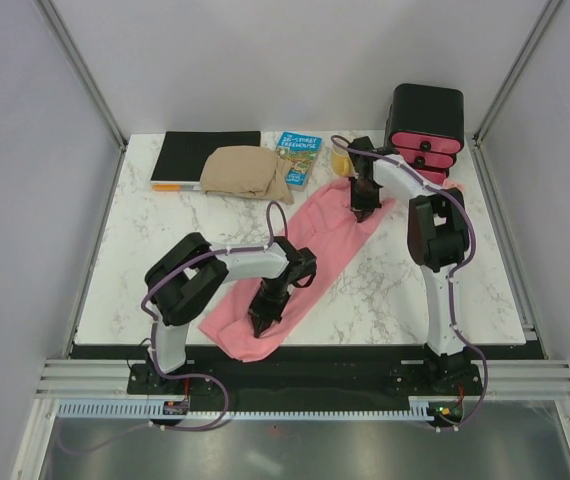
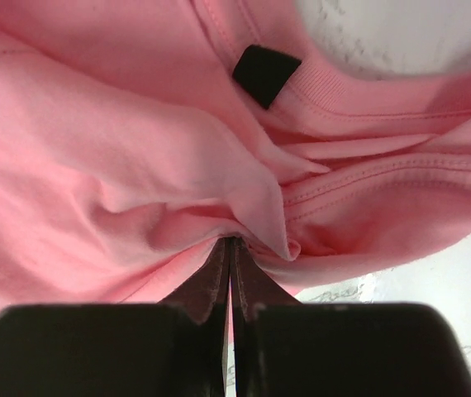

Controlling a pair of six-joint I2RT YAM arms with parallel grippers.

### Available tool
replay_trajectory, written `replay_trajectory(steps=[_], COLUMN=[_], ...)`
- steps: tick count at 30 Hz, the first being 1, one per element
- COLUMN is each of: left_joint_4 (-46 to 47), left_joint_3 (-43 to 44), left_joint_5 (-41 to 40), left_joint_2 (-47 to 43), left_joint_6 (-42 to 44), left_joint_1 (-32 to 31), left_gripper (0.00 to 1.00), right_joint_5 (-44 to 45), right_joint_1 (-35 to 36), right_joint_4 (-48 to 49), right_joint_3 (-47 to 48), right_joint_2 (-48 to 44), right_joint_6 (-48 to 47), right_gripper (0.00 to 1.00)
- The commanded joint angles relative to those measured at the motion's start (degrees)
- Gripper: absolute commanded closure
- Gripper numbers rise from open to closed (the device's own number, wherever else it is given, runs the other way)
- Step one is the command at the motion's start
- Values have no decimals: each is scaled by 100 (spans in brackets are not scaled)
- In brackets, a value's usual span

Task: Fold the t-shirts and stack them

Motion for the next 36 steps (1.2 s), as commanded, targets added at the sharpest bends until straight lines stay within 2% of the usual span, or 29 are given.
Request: replay_trajectory(steps=[1, 10, 18, 26, 36], left_joint_4=[727, 815, 912, 1035, 1123], left_joint_3=[24, 367, 551, 613, 885], left_joint_5=[275, 469, 618, 715, 935], left_joint_2=[10, 238, 361, 440, 484], left_joint_6=[-243, -208, -138, -23, -23], left_joint_1=[-135, -530, -750, -838, -1101], left_gripper=[98, 98, 98, 98, 98], right_joint_5=[263, 17, 289, 421, 210], right_joint_1=[-181, -216, -216, -339, -533], right_joint_4=[168, 176, 63, 167, 168], right_joint_3=[245, 412, 658, 44, 333], right_joint_2=[340, 552, 727, 359, 560], right_joint_6=[-43, -25, -149, 89, 98], right_gripper=[95, 96, 93, 93, 90])
